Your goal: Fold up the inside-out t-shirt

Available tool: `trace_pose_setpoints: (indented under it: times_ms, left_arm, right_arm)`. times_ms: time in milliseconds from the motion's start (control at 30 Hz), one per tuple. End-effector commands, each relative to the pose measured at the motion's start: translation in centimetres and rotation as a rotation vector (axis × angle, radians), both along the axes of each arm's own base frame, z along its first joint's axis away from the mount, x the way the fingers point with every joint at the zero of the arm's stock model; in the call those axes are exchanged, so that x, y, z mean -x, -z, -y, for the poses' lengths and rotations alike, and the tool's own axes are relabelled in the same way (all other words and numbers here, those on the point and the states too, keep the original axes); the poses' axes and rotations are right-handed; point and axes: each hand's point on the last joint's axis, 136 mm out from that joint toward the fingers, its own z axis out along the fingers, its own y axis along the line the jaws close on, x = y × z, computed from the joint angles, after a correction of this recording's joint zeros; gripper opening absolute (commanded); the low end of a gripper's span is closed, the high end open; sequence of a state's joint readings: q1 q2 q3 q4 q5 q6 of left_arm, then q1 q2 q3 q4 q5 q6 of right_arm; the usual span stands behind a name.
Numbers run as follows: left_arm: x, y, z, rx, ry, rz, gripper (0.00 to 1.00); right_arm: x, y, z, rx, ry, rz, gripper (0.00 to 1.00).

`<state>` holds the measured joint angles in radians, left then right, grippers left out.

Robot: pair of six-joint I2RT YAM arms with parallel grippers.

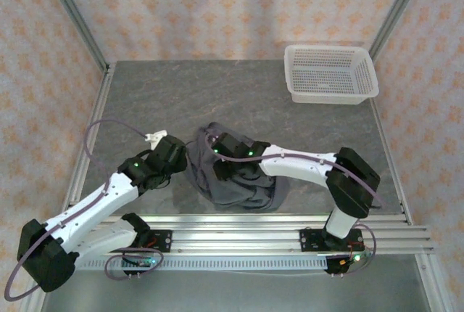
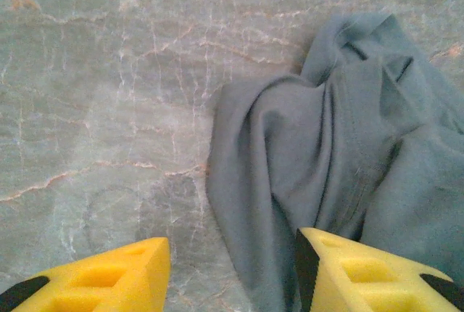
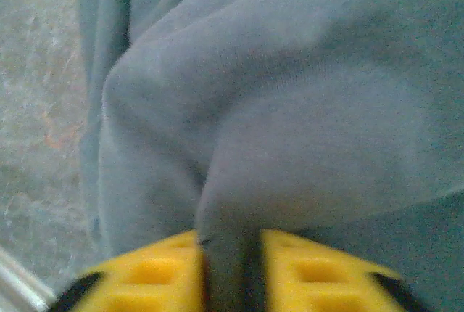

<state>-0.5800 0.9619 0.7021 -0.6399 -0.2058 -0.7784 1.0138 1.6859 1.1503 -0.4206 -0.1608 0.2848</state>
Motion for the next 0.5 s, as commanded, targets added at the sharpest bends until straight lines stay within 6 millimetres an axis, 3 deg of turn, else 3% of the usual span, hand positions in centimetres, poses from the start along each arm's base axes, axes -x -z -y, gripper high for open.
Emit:
trace_pose_setpoints:
  times_ms: [0,67,200,300,467]
  left_arm:
    - [-0.3,-1.1,0.3,0.038,0.001,0.008,0.49]
    - [-0.1,-0.6,2.2,0.125,0.069,-0.029,0.49]
    - [0.5,0.4,7.0,0.319,0.242,-0.090,0.49]
    - [0.6,0.4,10.5,0.446,0.369,-0.113,0.49]
    - [-0.5,0.6,12.9,0.490,0.450,-0.135,0.53]
  right_arm:
    - [-1.7,-2.8,0.9,0.002,0.050,0.099,0.00]
    - [-1.8,-4.3,1.6,-0.065,0.066,0.121,0.00]
    - [-3.0,-7.3,5.5,-0.201,0.204,0.148,0.00]
    - [-3.1,-7.9,7.6,-0.278,0.263,0.155,0.00]
    - [-2.0,-8.9,7.2,-0.364,0.213,0.142,0.00]
